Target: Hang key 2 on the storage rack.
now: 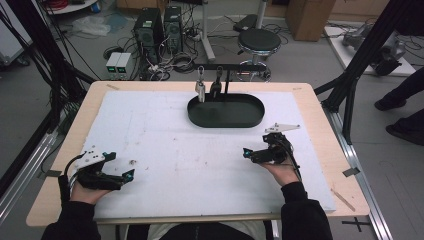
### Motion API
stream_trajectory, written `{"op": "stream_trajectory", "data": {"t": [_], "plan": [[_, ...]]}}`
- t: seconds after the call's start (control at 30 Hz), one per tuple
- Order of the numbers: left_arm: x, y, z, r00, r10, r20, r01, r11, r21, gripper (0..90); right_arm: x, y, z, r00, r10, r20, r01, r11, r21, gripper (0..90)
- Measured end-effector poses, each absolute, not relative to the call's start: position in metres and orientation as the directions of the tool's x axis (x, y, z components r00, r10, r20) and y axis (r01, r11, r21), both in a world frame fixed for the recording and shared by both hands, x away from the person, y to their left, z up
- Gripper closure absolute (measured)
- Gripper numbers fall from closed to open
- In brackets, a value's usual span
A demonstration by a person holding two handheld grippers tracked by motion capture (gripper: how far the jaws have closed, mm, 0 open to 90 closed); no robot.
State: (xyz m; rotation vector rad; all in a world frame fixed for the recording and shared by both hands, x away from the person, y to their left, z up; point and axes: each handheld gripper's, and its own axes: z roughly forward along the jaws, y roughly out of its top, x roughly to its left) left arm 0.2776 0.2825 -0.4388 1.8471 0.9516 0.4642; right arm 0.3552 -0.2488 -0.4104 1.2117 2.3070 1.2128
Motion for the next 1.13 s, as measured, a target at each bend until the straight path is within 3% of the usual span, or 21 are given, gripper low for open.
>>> {"op": "stream_trajectory", "data": {"t": [1.13], "plan": [[0.280, 0.277, -0.442, 0.653, 0.752, -0.089, 0.423, -0.265, 0.866, 1.7, 0.314, -0.278, -0.425, -0.641, 0.761, 0.103, 0.511, 0.322, 0.797, 0.8]]}}
